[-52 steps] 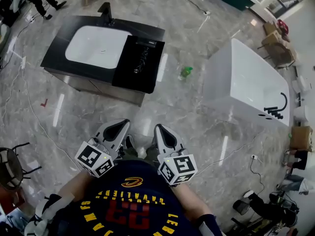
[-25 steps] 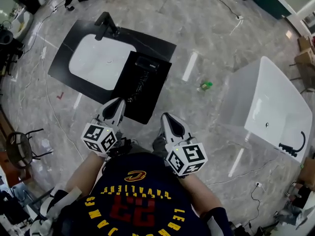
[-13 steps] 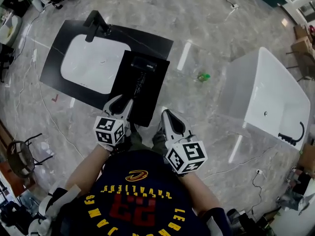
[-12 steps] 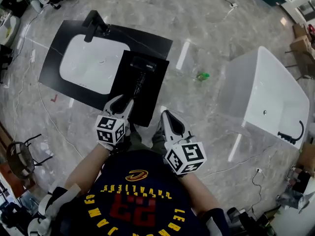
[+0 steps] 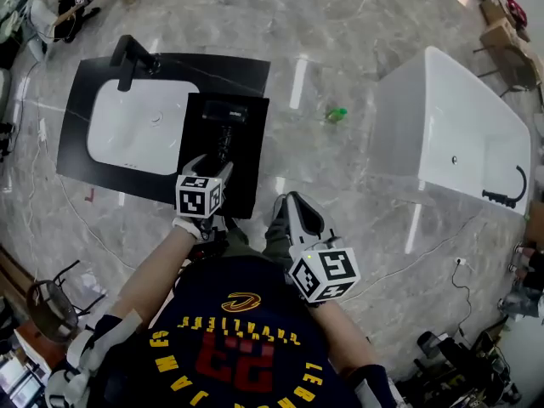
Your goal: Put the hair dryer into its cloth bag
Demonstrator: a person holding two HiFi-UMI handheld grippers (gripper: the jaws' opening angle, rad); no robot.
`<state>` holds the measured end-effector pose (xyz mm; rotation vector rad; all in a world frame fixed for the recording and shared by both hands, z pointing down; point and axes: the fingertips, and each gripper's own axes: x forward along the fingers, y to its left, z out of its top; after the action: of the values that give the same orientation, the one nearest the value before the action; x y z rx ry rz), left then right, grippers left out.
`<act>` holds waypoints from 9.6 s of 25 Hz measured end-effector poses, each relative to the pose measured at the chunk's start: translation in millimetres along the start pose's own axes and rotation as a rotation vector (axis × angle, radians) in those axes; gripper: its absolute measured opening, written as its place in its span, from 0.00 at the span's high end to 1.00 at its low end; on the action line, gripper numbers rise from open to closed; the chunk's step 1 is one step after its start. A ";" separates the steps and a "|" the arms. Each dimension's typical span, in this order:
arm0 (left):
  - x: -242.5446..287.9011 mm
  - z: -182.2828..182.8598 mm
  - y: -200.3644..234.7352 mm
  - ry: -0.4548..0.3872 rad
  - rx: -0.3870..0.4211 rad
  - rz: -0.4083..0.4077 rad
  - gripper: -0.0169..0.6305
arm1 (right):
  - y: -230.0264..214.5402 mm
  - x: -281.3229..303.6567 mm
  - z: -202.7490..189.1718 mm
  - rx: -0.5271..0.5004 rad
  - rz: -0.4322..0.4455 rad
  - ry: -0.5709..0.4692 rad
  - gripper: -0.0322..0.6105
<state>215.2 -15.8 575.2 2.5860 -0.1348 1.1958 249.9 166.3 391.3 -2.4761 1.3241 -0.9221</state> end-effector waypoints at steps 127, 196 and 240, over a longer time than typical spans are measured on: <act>-55.1 -91.6 23.1 0.002 0.188 0.041 0.60 | 165.0 127.1 -140.6 -0.524 0.610 0.537 0.93; -302.5 109.2 -0.2 -0.768 0.168 0.115 0.76 | 166.8 92.7 -16.2 -0.413 0.489 0.164 0.88; -319.8 136.6 -97.2 -0.821 0.261 -0.080 0.97 | 192.2 -16.9 91.9 -0.539 0.458 -0.271 0.94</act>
<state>126.5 24.8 227.5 3.1113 -0.0391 0.0621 166.3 56.2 228.3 -2.3349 2.1127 -0.1264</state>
